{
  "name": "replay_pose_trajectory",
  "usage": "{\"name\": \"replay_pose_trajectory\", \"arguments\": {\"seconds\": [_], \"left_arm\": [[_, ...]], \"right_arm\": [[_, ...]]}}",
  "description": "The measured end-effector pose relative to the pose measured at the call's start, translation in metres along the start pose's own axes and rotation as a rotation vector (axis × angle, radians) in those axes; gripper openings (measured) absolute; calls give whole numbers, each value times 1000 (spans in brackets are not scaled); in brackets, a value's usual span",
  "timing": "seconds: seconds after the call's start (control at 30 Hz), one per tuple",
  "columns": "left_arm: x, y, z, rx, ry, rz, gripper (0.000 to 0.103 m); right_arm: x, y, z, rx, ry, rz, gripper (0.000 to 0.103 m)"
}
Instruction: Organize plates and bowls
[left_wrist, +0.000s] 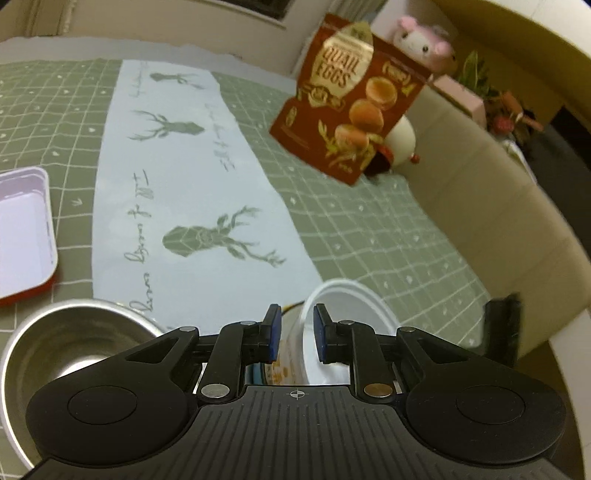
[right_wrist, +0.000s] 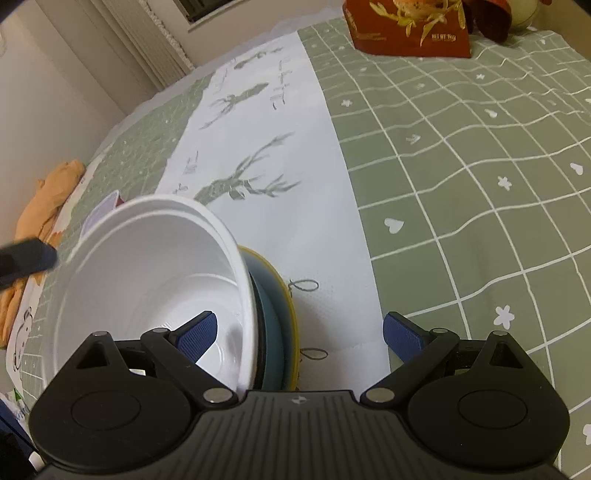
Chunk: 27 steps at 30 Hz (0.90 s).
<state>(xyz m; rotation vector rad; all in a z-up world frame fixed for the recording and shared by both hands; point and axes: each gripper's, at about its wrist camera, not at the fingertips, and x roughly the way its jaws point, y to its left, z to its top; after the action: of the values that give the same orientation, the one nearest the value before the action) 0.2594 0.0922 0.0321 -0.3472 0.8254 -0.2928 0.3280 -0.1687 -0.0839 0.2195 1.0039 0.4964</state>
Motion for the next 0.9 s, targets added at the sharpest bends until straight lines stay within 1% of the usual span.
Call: {"name": "replay_pose_trajectory", "arguments": {"seconds": [0.1,0.2,0.23,0.3,0.33,0.43,0.57,0.7,0.77,0.83,0.87,0.9], "left_arm": [[13,-3,-5,20,40,38,21],[24,-2,-11,27,73,84,21],[28,0,-12,26,82,97,21],[36,1,-15,24,105,117,28],[39,0,-17,27,113,124,30],[45,-7,-21,62,135,157,30],[50,-14,-19,80,194,168,31],[55,-16,-17,115,239,254,47],[59,-18,-17,133,251,284,49],[63,-20,-18,135,279,285,48],[65,-21,-18,132,295,276,46],[68,-21,-18,124,309,265,46]], "right_arm": [[-9,3,0,-8,-32,19,97],[-12,5,-1,-17,-41,36,97],[-11,6,-1,-19,-38,36,97],[-8,6,-2,-21,-30,32,97],[-7,6,-2,-19,-25,34,97],[-4,6,-3,-17,-12,41,97],[3,6,-5,-17,17,52,97],[9,10,-7,-18,51,82,97],[9,10,-9,-14,61,100,97],[9,9,-10,-9,60,101,97],[9,8,-10,-4,63,101,97],[11,6,-10,2,69,98,97]]}}
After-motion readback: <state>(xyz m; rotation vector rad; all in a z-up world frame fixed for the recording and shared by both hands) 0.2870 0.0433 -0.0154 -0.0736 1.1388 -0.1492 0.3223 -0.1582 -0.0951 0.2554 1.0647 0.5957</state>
